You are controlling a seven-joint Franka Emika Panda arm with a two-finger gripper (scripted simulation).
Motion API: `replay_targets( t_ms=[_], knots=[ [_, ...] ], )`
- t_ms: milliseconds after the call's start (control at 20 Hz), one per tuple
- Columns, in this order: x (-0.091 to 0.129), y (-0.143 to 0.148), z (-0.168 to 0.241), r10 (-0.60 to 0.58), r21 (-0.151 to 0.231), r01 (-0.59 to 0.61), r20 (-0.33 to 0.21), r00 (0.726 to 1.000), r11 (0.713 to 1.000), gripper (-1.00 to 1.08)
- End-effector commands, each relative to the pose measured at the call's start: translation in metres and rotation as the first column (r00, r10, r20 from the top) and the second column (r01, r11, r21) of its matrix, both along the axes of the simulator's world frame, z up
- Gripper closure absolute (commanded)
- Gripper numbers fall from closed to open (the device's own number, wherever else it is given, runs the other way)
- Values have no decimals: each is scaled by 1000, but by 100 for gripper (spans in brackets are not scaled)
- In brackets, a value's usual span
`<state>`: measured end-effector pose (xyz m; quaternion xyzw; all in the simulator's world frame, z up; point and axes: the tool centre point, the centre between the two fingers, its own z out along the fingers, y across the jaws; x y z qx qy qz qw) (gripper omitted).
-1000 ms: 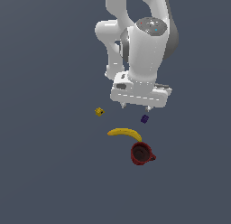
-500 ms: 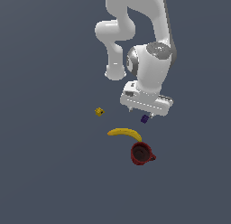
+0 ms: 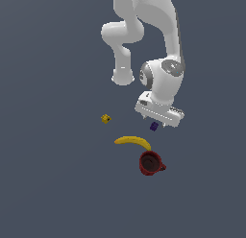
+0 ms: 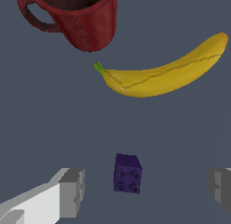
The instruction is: Pick up a designated object from a clutter of objects.
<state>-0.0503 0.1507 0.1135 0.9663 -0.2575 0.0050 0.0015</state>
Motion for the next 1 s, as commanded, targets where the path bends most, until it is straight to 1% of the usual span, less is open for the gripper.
replay_targets(
  t_ms=[0,450,950],
  knots=[
    [-8,7,-12,-35,1,35,-2,999,999,-92],
    [-28,21,-37,-111,5,111,-8,994,994,-92],
    [-32,24,-43,-123,5,123,-9,992,992,-92]
  ],
)
